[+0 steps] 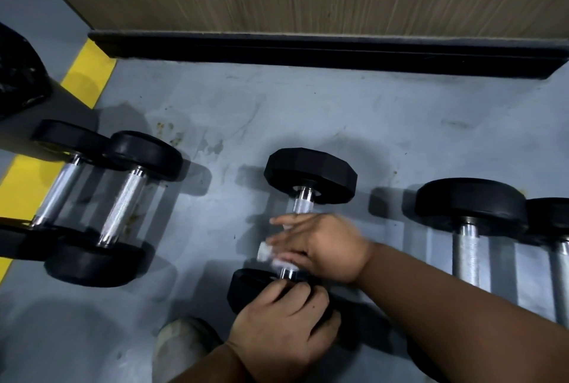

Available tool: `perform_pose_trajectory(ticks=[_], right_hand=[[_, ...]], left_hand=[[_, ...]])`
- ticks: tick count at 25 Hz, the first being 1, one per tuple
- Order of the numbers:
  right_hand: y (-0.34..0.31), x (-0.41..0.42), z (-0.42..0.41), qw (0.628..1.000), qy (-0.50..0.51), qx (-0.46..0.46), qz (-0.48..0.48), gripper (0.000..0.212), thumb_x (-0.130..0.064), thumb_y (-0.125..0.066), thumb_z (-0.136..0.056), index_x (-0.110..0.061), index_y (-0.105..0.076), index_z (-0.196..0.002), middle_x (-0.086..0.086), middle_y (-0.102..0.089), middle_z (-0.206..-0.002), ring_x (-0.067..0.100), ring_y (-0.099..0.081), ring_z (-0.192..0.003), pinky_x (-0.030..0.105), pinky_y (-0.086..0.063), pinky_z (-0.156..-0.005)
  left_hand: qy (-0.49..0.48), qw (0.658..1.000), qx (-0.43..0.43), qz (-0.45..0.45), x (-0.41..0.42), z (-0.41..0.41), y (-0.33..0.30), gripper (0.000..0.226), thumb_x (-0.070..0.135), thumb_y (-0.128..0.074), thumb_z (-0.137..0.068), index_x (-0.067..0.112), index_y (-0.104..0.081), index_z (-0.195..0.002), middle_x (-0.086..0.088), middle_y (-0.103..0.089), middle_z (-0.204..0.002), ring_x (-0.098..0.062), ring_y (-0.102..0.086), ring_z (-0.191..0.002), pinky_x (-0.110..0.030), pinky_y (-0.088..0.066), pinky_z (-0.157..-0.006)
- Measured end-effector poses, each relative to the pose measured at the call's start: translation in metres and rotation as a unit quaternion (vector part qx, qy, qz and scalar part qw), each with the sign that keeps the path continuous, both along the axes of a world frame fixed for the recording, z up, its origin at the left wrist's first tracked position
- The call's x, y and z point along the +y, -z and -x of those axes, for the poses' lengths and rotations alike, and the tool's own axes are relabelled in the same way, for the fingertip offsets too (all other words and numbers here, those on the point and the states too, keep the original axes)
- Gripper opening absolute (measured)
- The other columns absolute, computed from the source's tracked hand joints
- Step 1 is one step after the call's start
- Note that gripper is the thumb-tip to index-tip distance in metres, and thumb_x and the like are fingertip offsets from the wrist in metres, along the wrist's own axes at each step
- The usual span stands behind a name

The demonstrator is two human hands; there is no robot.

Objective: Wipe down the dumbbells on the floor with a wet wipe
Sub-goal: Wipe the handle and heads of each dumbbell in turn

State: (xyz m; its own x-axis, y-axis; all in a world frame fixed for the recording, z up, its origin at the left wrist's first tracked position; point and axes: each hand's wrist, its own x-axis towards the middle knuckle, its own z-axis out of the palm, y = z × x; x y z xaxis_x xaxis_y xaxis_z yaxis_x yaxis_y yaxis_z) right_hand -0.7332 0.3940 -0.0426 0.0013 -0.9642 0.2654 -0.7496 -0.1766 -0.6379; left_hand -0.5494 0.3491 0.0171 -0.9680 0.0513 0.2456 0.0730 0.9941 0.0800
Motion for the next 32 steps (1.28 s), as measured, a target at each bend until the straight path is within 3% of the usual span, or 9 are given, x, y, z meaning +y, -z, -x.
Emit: perform_pose_trajectory(ticks=[4, 10, 12, 16, 19, 22, 27, 29, 32], right_hand=[[0.007, -0.002, 0.012, 0.991, 0.104, 0.039, 0.075, 0.019, -0.024, -0.065, -0.097, -0.017, -0.079, -0.107, -0.01, -0.073, -0.123, 0.014, -0.059, -0.131, 0.033, -0.057, -0.096], [0.018, 0.017, -0.017, 0.994, 0.068, 0.025, 0.083, 0.021, -0.013, -0.069, -0.096, -0.013, -0.075, -0.116, -0.001, -0.072, -0.124, 0.02, -0.06, -0.129, 0.037, -0.053, -0.103], [0.01, 0.005, -0.003, 0.996, 0.054, 0.034, 0.067, 0.023, -0.015, -0.069, -0.095, -0.015, -0.076, -0.117, -0.001, -0.075, -0.119, 0.016, -0.066, -0.12, 0.035, -0.055, -0.1], [0.0, -0.01, 0.011, 0.988, 0.144, -0.019, 0.052, 0.027, -0.026, -0.057, -0.098, -0.015, -0.08, -0.106, -0.002, -0.077, -0.109, 0.014, -0.068, -0.114, 0.035, -0.056, -0.096], [0.003, 0.011, -0.022, 0.996, 0.067, -0.04, 0.051, 0.02, -0.022, -0.062, -0.099, -0.013, -0.078, -0.109, -0.002, -0.076, -0.111, 0.017, -0.065, -0.118, 0.033, -0.051, -0.104], [0.001, 0.007, -0.007, 0.999, 0.016, -0.037, 0.032, 0.02, -0.024, -0.065, -0.099, -0.015, -0.077, -0.111, -0.004, -0.076, -0.11, 0.015, -0.066, -0.116, 0.035, -0.054, -0.098], [0.001, -0.01, 0.01, 0.99, 0.124, -0.061, 0.024, 0.026, -0.029, -0.059, -0.097, -0.016, -0.079, -0.107, -0.003, -0.076, -0.111, 0.014, -0.064, -0.12, 0.037, -0.053, -0.101], [0.001, 0.006, -0.008, 0.995, 0.079, -0.06, 0.025, 0.023, -0.026, -0.06, -0.098, -0.017, -0.078, -0.108, -0.004, -0.076, -0.113, 0.015, -0.061, -0.123, 0.032, -0.047, -0.109], [-0.002, 0.014, -0.01, 0.998, -0.009, -0.063, 0.014, 0.019, -0.022, -0.067, -0.097, -0.016, -0.078, -0.111, -0.008, -0.075, -0.117, 0.014, -0.062, -0.125, 0.034, -0.05, -0.105]], left_hand=[[0.005, 1.0, 0.002, 0.002, -0.001, -0.003, -0.002, 0.014, 0.027, -0.07, -0.086, 0.028, -0.071, -0.1, -0.006, -0.07, -0.096, -0.025, -0.062, -0.077, -0.031, -0.05, -0.071], [-0.002, 1.0, 0.013, -0.012, -0.001, 0.001, -0.003, 0.01, 0.028, -0.072, -0.087, 0.029, -0.072, -0.097, -0.004, -0.07, -0.093, -0.024, -0.061, -0.073, -0.031, -0.05, -0.067], [0.006, 1.0, 0.01, -0.005, 0.001, 0.0, -0.002, 0.012, 0.027, -0.071, -0.087, 0.028, -0.071, -0.099, -0.005, -0.07, -0.096, -0.025, -0.061, -0.075, -0.032, -0.05, -0.069], [0.008, 1.0, 0.004, 0.01, 0.002, -0.003, -0.002, 0.011, 0.024, -0.067, -0.089, 0.026, -0.071, -0.1, -0.006, -0.069, -0.098, -0.026, -0.06, -0.079, -0.033, -0.048, -0.07], [0.005, 1.0, 0.0, -0.003, 0.003, -0.003, -0.002, 0.013, 0.025, -0.068, -0.088, 0.027, -0.072, -0.101, -0.006, -0.07, -0.097, -0.026, -0.061, -0.078, -0.032, -0.048, -0.07], [0.007, 1.0, -0.003, 0.002, 0.006, -0.002, -0.002, 0.012, 0.026, -0.069, -0.088, 0.026, -0.073, -0.1, -0.006, -0.07, -0.098, -0.026, -0.061, -0.078, -0.033, -0.049, -0.07], [0.022, 1.0, -0.006, 0.012, 0.005, -0.003, -0.006, 0.011, 0.028, -0.066, -0.093, 0.024, -0.072, -0.102, -0.007, -0.07, -0.099, -0.027, -0.062, -0.078, -0.035, -0.051, -0.07], [0.01, 1.0, -0.007, 0.007, 0.006, -0.002, -0.005, 0.011, 0.028, -0.065, -0.093, 0.025, -0.073, -0.101, -0.006, -0.07, -0.096, -0.027, -0.062, -0.077, -0.034, -0.051, -0.069], [0.002, 1.0, 0.001, 0.004, 0.008, 0.0, -0.005, 0.011, 0.025, -0.066, -0.092, 0.025, -0.074, -0.1, -0.006, -0.07, -0.094, -0.026, -0.062, -0.075, -0.035, -0.051, -0.067]])
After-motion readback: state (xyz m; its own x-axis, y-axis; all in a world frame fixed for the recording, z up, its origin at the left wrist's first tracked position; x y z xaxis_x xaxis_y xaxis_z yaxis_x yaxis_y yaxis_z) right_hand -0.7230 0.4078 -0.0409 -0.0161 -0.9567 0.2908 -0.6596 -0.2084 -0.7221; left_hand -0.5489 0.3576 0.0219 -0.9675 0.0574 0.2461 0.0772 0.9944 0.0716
